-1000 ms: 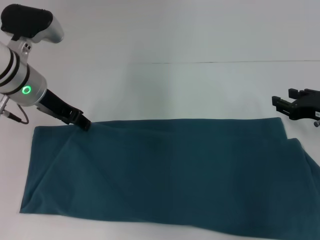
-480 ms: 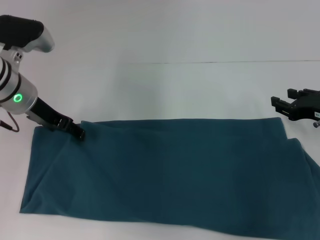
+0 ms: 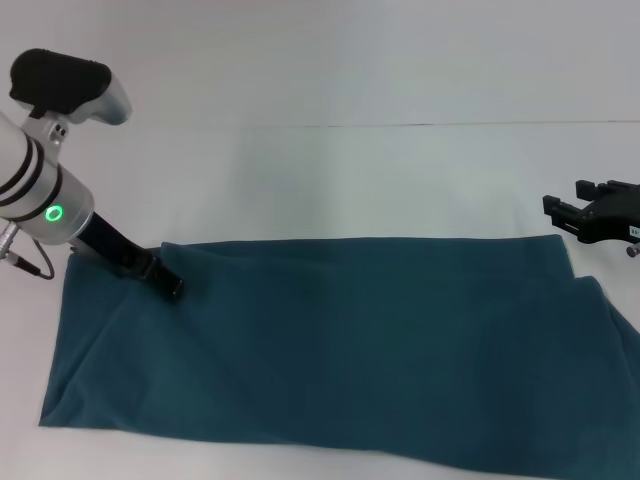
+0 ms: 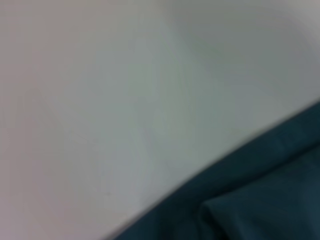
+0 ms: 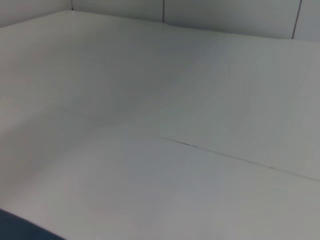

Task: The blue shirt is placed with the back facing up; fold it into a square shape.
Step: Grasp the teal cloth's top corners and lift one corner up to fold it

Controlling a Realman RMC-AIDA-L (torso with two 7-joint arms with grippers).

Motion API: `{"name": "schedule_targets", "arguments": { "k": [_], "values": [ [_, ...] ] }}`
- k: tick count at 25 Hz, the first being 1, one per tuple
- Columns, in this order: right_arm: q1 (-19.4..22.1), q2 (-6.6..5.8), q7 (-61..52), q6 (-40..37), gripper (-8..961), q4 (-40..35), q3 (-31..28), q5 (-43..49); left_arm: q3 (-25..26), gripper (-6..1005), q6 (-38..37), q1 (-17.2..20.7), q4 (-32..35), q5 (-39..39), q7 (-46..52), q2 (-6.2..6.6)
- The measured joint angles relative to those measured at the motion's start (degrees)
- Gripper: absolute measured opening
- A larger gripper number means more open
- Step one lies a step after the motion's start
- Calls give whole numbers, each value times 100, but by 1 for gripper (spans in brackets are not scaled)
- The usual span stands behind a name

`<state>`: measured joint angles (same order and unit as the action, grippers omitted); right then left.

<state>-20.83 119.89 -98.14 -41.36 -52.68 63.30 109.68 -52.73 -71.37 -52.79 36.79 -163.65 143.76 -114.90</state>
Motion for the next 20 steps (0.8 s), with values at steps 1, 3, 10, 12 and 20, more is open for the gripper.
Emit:
{"name": "schedule_targets", "arguments": {
  "k": [1, 3, 10, 12, 20],
  "values": [
    [-1, -1, 15, 4, 518, 12, -2, 0, -64, 906, 1, 2, -1, 0, -20, -23],
    [-6, -1, 46, 10, 518, 33, -11, 0, -120, 905, 1, 4, -4, 0, -45, -57],
    [-8, -1, 66, 15, 518, 61, -20, 0, -271, 858, 62, 32, 51, -4, -59, -133],
    [0, -1, 67, 15, 518, 71, -21, 0, -272, 839, 98, 32, 52, -4, -59, -134],
    [-6, -1, 125, -31, 518, 146, -122, -77, -263, 532, 137, 40, 80, 12, -59, -133]
  ]
}}
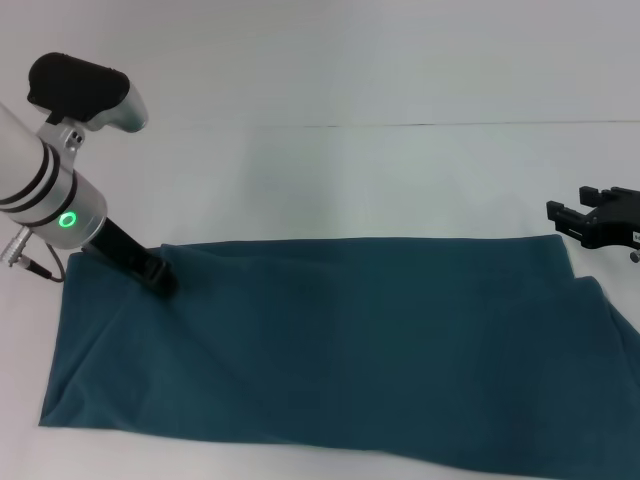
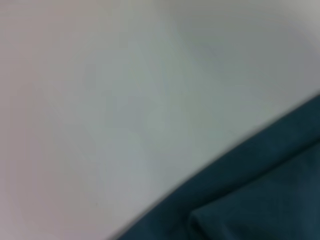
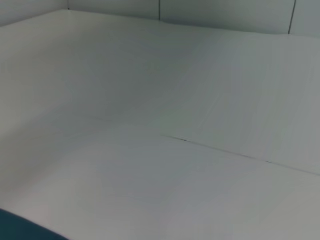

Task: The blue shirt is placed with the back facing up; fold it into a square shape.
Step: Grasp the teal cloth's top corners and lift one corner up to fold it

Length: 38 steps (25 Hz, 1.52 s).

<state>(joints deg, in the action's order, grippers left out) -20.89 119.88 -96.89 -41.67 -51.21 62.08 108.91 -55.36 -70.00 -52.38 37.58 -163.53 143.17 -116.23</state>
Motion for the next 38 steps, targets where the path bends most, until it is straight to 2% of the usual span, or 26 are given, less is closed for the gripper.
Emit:
{"name": "schedule_targets", "arguments": {
  "k": [5, 10, 16, 22, 30, 32, 38],
  "values": [
    [-15, 0, 64, -11, 518, 40, 0, -93, -239, 383, -14, 4, 22, -5, -48, -20],
    [-21, 0, 83, -28, 518, 43, -5, -103, -195, 151, -79, 35, 250, 14, -54, -62],
    [26, 0, 83, -80, 518, 48, -26, -164, -186, 32, -335, -37, 276, 87, -73, -101],
    [43, 10, 97, -163, 517, 57, -40, -169, -230, 47, -449, -47, 370, 51, -33, -172],
    [123, 9, 191, -338, 517, 67, -129, -353, -302, 67, -392, 232, 944, -10, 128, -251],
    [138, 9, 221, -370, 517, 69, -154, -398, -388, 72, -338, 303, 1035, -13, 202, -241],
    [167, 9, 232, -398, 517, 69, -200, -418, -566, 87, -168, 500, 1144, -25, 427, -98]
  ]
}}
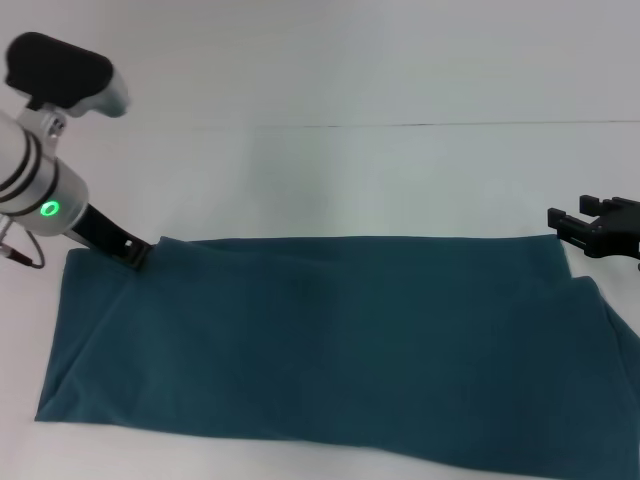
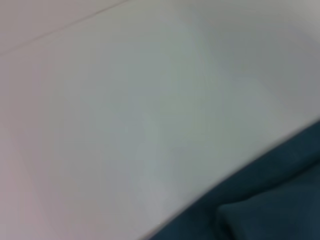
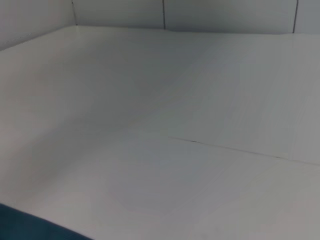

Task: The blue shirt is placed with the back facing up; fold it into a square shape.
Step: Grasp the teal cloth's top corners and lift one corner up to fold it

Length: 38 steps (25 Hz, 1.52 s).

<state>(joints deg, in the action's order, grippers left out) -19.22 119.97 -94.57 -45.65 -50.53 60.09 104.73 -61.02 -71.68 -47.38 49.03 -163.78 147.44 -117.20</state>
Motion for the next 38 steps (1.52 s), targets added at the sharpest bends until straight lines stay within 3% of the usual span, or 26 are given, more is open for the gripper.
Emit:
{"name": "schedule_targets", "arguments": {
  "k": [7, 14, 22, 28, 32, 38],
  "values": [
    [-36, 0, 0, -4, 517, -5, -6, -43, -61, 105, 70, 122, 82, -4, 126, 138],
    [-89, -2, 0, 35, 517, -7, -6, -43, -7, 123, 23, 99, 176, -1, 110, 102],
    [-119, -1, 140, 43, 517, 50, -6, -42, -179, 143, -163, -215, 272, 0, 339, 80],
    [-155, -8, 460, 46, 518, 67, -6, -34, -320, 158, -71, -589, -273, -1, 561, 198],
    [-220, -15, 620, 41, 517, 69, -6, 1, -303, 377, 51, -744, -667, 4, 746, 265],
    [-396, -31, 716, 24, 517, 70, 38, 155, -303, 578, 128, -746, -939, 5, 787, 323]
  ]
}}
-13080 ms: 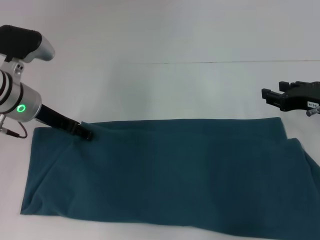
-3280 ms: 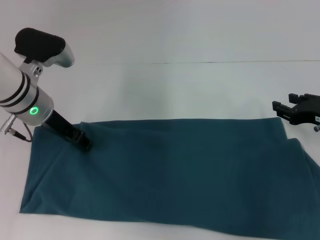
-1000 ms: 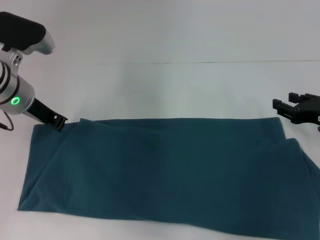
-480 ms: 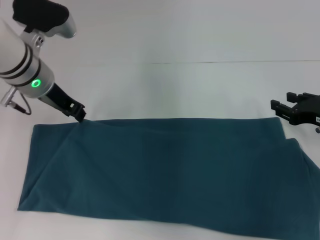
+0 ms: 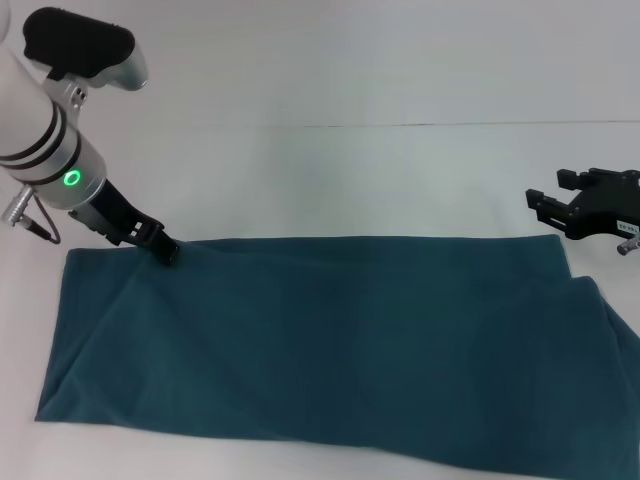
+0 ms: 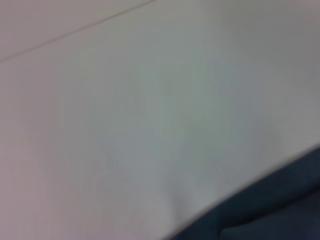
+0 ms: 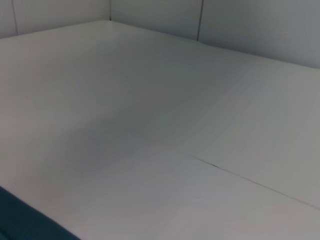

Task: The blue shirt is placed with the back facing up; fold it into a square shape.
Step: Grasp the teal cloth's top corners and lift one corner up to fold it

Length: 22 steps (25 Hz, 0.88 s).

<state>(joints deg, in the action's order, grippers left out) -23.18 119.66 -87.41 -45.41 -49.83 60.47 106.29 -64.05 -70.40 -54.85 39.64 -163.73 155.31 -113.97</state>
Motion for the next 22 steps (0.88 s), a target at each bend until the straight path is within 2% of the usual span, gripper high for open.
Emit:
{"name": "schedule_targets", "arguments": {
  "k": [5, 11, 22],
  "values": [
    [-144, 12, 53, 14, 516, 133, 10, 93, 41, 815, 122, 15, -167, 0, -8, 9],
    [-167, 7, 55, 17, 516, 170, -25, 94, 53, 921, 446, -3, -445, 0, -30, -23],
    [-164, 11, 120, 33, 515, 212, -50, 59, -26, 912, 326, -19, -548, 5, -115, -158]
  ]
}}
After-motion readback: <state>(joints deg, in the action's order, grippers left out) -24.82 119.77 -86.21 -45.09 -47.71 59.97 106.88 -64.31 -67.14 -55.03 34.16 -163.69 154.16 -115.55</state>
